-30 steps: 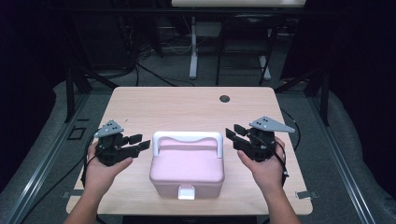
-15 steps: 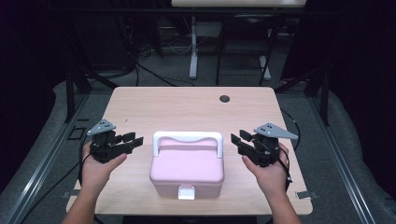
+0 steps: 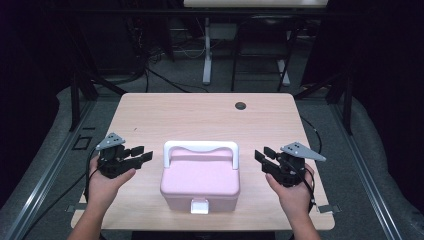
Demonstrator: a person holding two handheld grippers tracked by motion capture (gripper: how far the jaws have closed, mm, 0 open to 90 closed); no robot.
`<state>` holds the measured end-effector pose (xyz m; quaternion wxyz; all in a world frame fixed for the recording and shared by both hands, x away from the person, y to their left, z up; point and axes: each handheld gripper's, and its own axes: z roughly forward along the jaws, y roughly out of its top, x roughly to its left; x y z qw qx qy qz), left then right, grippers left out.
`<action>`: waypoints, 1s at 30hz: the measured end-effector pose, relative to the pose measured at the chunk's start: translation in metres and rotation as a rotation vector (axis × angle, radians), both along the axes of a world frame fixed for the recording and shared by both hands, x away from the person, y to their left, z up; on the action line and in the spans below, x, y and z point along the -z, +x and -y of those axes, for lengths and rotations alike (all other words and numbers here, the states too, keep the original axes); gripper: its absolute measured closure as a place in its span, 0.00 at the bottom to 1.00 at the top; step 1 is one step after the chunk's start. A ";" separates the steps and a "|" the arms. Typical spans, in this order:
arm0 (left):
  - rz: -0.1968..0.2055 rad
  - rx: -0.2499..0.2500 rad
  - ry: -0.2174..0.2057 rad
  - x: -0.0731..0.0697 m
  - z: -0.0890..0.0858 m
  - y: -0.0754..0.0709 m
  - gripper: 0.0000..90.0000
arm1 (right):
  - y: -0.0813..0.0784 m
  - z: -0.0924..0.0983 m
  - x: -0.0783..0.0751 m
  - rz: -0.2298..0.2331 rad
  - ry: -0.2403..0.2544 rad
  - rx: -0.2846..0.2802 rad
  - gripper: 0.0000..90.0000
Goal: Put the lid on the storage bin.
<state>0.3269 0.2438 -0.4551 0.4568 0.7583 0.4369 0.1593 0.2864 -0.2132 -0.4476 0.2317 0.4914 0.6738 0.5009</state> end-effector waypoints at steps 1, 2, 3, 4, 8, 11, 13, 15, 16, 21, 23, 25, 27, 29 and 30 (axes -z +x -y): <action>0.001 0.002 -0.006 0.001 0.000 0.000 0.61 | 0.001 0.002 0.005 -0.006 -0.001 0.008 0.68; -0.002 0.001 -0.004 0.002 -0.001 0.000 0.61 | 0.001 0.002 0.007 -0.011 -0.003 0.011 0.68; 0.001 -0.002 -0.007 0.004 -0.001 0.001 0.61 | 0.002 0.003 0.010 -0.016 -0.008 0.014 0.68; 0.001 0.001 -0.004 0.005 -0.001 0.001 0.61 | 0.002 0.004 0.011 -0.015 -0.011 0.017 0.68; -0.008 -0.005 0.001 0.012 -0.003 0.003 0.61 | 0.002 0.004 0.019 -0.011 -0.017 0.033 0.68; -0.004 -0.020 -0.003 0.016 -0.004 0.003 0.61 | 0.001 0.004 0.025 -0.001 -0.032 0.036 0.68; -0.007 -0.023 -0.001 0.018 -0.006 0.004 0.61 | 0.000 0.003 0.030 0.005 -0.046 0.040 0.68; -0.003 -0.032 0.000 0.022 -0.006 0.004 0.61 | 0.000 0.003 0.034 0.007 -0.044 0.046 0.68; -0.006 -0.030 0.002 0.022 -0.006 0.004 0.61 | 0.000 0.003 0.037 0.006 -0.047 0.045 0.68; -0.010 -0.027 0.003 0.025 -0.007 0.005 0.61 | 0.000 0.002 0.045 0.000 -0.054 0.045 0.67; -0.004 -0.030 -0.003 0.025 -0.008 0.005 0.61 | 0.001 0.001 0.048 -0.009 -0.045 0.050 0.67; -0.005 -0.035 -0.005 0.024 -0.009 0.005 0.60 | 0.002 0.000 0.051 -0.026 -0.046 0.046 0.67; 0.001 -0.038 -0.009 0.025 -0.010 0.004 0.60 | 0.002 -0.001 0.053 -0.029 -0.056 0.045 0.67; -0.006 -0.043 -0.004 0.027 -0.009 0.005 0.60 | 0.003 -0.001 0.056 -0.035 -0.063 0.044 0.66; -0.005 -0.043 -0.004 0.029 -0.009 0.006 0.60 | 0.004 -0.001 0.057 -0.037 -0.064 0.044 0.66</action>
